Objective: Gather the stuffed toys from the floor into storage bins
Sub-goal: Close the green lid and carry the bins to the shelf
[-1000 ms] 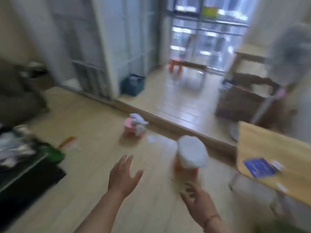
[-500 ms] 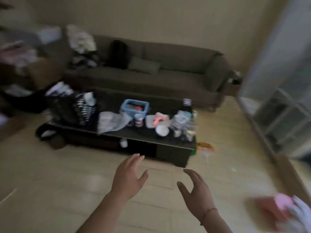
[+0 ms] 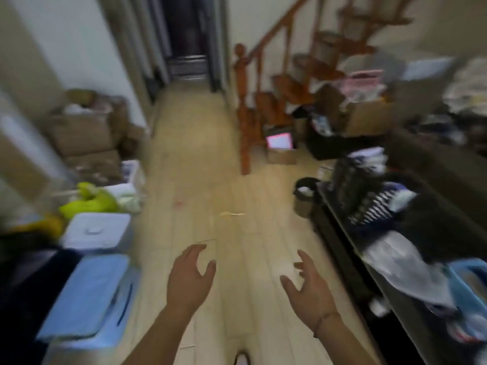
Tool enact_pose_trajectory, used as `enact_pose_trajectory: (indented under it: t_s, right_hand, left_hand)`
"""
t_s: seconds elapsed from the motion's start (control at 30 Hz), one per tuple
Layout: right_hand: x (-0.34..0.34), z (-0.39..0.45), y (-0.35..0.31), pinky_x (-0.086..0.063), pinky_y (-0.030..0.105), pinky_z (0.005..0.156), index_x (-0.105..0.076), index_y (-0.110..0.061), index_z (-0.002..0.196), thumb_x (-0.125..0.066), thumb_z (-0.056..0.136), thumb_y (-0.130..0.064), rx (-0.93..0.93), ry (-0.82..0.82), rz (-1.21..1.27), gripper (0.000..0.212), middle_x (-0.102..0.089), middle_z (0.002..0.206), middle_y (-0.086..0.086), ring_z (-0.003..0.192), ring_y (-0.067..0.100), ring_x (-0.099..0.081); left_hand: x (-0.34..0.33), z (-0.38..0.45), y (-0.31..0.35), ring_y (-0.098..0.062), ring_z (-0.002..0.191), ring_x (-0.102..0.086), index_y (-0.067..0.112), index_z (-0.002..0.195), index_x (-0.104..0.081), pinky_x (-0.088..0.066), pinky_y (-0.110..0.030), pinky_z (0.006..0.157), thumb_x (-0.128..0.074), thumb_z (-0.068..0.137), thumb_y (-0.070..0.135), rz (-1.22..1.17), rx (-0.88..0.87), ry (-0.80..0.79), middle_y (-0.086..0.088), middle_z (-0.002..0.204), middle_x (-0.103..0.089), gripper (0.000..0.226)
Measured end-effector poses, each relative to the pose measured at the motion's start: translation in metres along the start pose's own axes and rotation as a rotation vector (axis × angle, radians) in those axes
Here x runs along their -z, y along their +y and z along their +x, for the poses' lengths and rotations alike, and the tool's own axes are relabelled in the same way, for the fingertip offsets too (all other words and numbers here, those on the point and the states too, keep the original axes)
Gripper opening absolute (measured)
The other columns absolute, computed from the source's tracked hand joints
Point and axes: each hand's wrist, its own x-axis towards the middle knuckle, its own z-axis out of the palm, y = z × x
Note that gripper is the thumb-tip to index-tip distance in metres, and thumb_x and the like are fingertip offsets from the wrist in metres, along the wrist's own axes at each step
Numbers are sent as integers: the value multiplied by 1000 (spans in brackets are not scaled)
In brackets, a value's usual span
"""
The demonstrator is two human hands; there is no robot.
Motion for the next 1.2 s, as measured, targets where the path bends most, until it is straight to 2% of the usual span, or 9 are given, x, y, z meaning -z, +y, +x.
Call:
enact_pose_trajectory:
  t_s: [0.3,0.47,0.57,0.63,0.73,0.83,0.9,1.03,1.2]
  right_hand:
    - [-124,173,-143,-42,26,106,-27,-27,155,-62,94,-41,226,-440,-77,71,-52,144,-4,132,15,-51]
    - [-181,247,-216,-40,21,101,-30,-28,153,-63,94,-38,312,-591,-133,68,-54,139,-3,128,16,-52]
    - [-221,290,-257,-39,19,94,-33,-27,151,-65,94,-36,365,-692,-176,66,-56,132,-2,117,13,-53]
    - [-254,320,-286,-40,19,90,-37,-24,149,-67,91,-38,410,-789,-242,67,-58,131,1,109,13,-53]
    - [-316,357,-331,-47,25,93,-46,-26,140,-71,77,-63,493,-934,-343,77,-61,125,1,108,20,-59]
    - [-380,371,-369,-46,24,98,-47,-22,143,-66,92,-42,593,-1055,-520,59,-63,131,6,110,21,-61]
    - [-412,366,-390,-46,24,96,-48,-21,142,-64,94,-40,653,-1134,-595,55,-63,130,5,105,19,-60]
    - [-484,353,-419,-45,26,98,-49,-18,142,-62,95,-38,753,-1238,-764,53,-62,134,7,121,23,-60]
    - [-580,332,-435,-44,28,103,-48,-11,144,-66,94,-30,792,-1258,-851,56,-62,138,9,128,23,-59]
  left_hand:
    - [49,129,-105,-24,120,-53,14,126,-57,-39,-35,102,-68,85,31,-27,426,221,-4,129,-59,46]
    - [76,200,-144,-22,121,-52,15,126,-57,-38,-32,102,-68,85,33,-49,561,325,-2,129,-58,46]
    - [89,225,-176,-22,117,-54,16,125,-58,-41,-33,101,-59,82,45,-90,665,374,0,126,-59,52]
    - [97,239,-204,-21,118,-54,17,125,-58,-42,-33,102,-61,86,40,-121,752,404,0,128,-58,45]
    - [111,246,-242,-17,123,-50,20,127,-57,-41,-31,104,-62,89,37,-111,872,435,2,133,-55,41]
    - [132,235,-267,-18,124,-50,19,129,-55,-41,-28,102,-60,91,36,-120,1029,501,1,137,-52,42]
    - [144,219,-277,-19,120,-54,20,130,-54,-44,-29,98,-59,92,37,-144,1145,575,1,139,-50,42]
    - [167,184,-304,-21,119,-55,26,129,-54,-43,-29,96,-58,89,43,-104,1391,685,4,138,-53,43]
    - [185,144,-353,-22,132,-38,33,133,-48,-37,-44,107,-47,86,58,76,1728,518,7,142,-47,54]
